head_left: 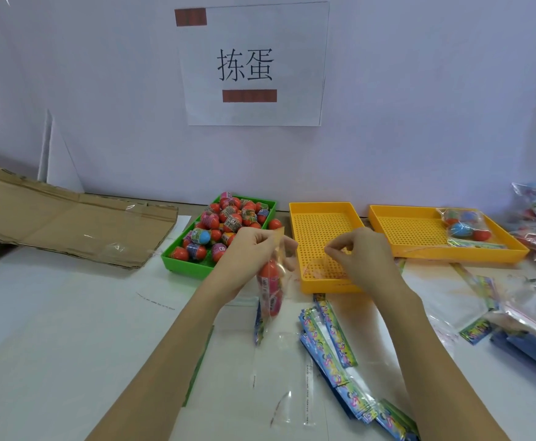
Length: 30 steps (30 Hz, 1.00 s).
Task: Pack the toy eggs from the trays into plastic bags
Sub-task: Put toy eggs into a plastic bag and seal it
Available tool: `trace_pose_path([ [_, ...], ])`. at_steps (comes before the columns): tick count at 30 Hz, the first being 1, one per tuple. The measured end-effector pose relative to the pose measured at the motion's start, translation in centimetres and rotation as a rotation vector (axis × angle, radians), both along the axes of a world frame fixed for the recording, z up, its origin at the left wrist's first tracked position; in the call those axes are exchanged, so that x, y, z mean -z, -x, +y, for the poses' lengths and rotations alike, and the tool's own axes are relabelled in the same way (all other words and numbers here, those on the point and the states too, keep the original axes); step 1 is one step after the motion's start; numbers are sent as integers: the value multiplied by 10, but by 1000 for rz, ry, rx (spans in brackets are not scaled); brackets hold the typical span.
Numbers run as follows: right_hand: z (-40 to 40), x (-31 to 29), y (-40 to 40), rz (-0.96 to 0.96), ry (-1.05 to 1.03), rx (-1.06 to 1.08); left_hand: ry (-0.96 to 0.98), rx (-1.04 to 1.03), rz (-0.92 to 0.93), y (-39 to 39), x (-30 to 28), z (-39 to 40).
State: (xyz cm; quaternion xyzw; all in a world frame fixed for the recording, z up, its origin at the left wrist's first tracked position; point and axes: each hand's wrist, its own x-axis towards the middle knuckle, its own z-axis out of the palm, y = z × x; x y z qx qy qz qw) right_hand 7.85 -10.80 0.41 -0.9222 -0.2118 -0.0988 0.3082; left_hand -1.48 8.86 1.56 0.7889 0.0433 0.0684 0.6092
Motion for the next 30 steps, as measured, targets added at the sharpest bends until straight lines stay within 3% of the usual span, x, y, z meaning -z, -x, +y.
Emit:
trace_pose_path([
  [2, -4, -3, -2, 87, 244, 50, 47, -35, 22, 0, 1, 2],
  [4, -7, -9, -3, 77, 290, 104, 75, -57, 35, 0, 1, 2],
  [11, -24, -12, -8, -35, -71, 255, 158, -123, -8, -3, -1, -3],
  [15, -21, -8, -5, 51, -93, 110, 124, -197, -81, -5, 1, -9],
  [21, 0, -12, 7, -55, -113, -152, -110, -421, -213, -7, 4, -11],
  [24, 10, -11, 12, -28, -103, -244, -137, -498, -237, -5, 3, -9],
  [26, 14, -12, 15, 29, -153, -294, -91, -525, -208, -5, 3, -7],
  [30, 22, -17, 22, 188, -333, -326, 246, -548, -91, -8, -2, -3],
])
